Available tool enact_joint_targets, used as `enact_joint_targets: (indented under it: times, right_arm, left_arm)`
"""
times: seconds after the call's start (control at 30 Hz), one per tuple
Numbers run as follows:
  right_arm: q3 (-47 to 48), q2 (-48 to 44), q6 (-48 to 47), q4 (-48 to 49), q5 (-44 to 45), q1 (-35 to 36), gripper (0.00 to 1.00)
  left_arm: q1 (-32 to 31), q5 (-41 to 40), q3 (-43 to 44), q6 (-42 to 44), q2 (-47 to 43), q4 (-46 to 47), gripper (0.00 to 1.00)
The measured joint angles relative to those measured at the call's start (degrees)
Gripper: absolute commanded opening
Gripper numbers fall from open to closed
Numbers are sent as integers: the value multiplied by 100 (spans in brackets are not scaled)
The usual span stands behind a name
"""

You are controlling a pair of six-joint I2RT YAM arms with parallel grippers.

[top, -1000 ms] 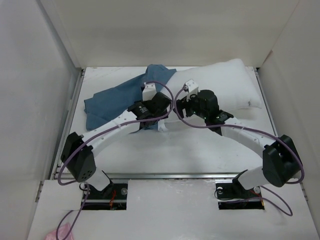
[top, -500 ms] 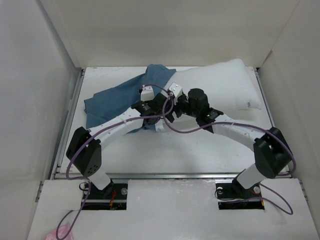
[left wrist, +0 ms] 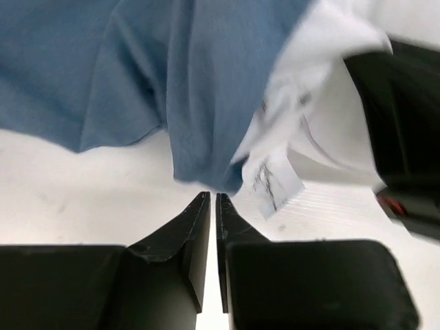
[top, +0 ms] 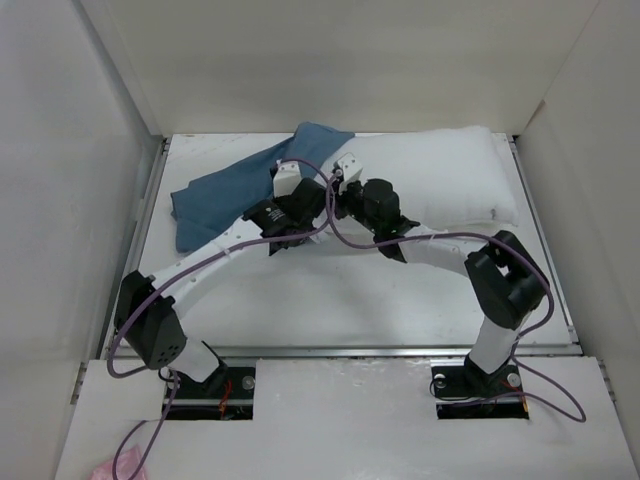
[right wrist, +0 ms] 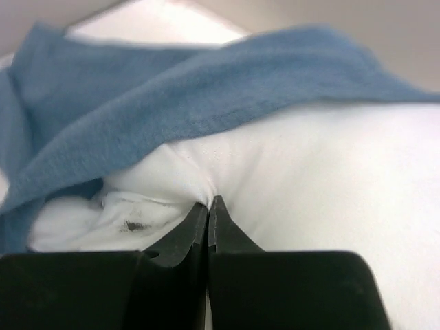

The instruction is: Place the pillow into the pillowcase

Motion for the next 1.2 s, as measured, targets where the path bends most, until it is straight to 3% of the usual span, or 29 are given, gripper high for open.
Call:
enact_joint_targets:
  times: [0.13, 0.47, 0.67, 0.9, 1.07, 1.2]
  right_arm:
    - [221, -92, 393, 413, 1016, 24, 0]
    - [789, 149, 1764, 1012, 2973, 90, 0]
    - [750, 238, 2033, 1034, 3296, 162, 0]
    - [693, 256, 2057, 1032, 3298, 162, 0]
    - [688, 262, 2031, 951, 3296, 162, 0]
    - [691, 262, 2035, 837, 3287, 162, 0]
  left_arm:
    - [-227, 275, 153, 328, -273, 400, 0]
    - [-603, 1495, 691, 1200, -459, 1488, 0]
    - [-704, 787, 870, 841, -452, 1130, 58]
    - [-494, 181, -186, -350, -503, 837, 65]
    - [-420, 164, -1572, -732, -463, 1545, 67]
    - [-535, -260, -1757, -999, -118, 2240, 72]
